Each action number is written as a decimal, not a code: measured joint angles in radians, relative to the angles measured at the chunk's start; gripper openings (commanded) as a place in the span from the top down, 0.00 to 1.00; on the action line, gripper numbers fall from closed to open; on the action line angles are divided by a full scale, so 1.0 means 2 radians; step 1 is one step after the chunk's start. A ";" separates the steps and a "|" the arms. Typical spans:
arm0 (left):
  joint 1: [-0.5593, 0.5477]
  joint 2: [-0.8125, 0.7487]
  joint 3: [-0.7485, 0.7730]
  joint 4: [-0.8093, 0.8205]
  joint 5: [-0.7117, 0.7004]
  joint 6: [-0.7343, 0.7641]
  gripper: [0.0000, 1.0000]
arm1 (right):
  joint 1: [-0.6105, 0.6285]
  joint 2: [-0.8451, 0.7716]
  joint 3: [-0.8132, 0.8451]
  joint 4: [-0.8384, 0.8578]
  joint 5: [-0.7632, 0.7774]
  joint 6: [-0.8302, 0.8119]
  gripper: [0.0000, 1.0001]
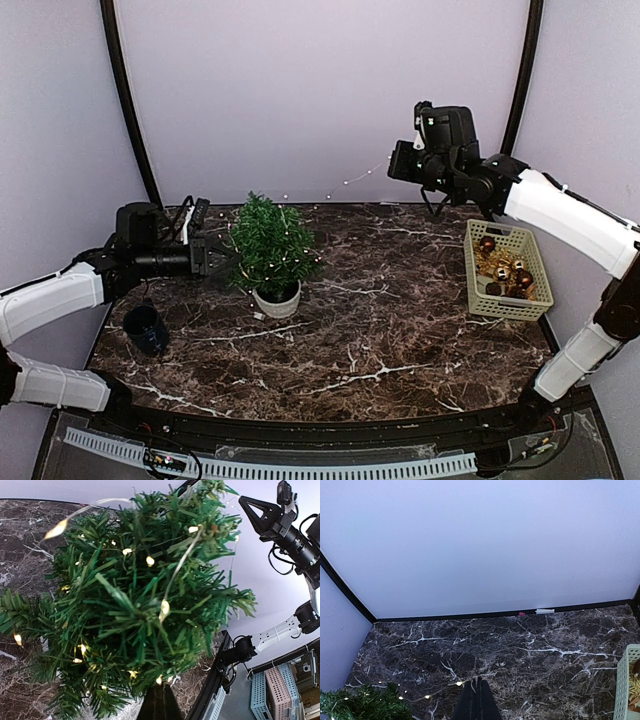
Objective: Decorate the small christmas tree
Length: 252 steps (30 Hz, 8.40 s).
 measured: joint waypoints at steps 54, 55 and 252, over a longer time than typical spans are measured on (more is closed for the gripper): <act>0.000 0.030 -0.017 -0.003 -0.109 -0.016 0.86 | 0.071 -0.105 -0.139 -0.125 -0.266 -0.047 1.00; 0.000 0.030 -0.015 -0.005 -0.109 -0.014 0.83 | 0.076 -0.104 -0.137 -0.125 -0.274 -0.047 1.00; -0.160 0.005 0.008 0.066 -0.277 0.006 1.00 | 0.183 0.274 0.345 -0.201 -0.125 -0.278 1.00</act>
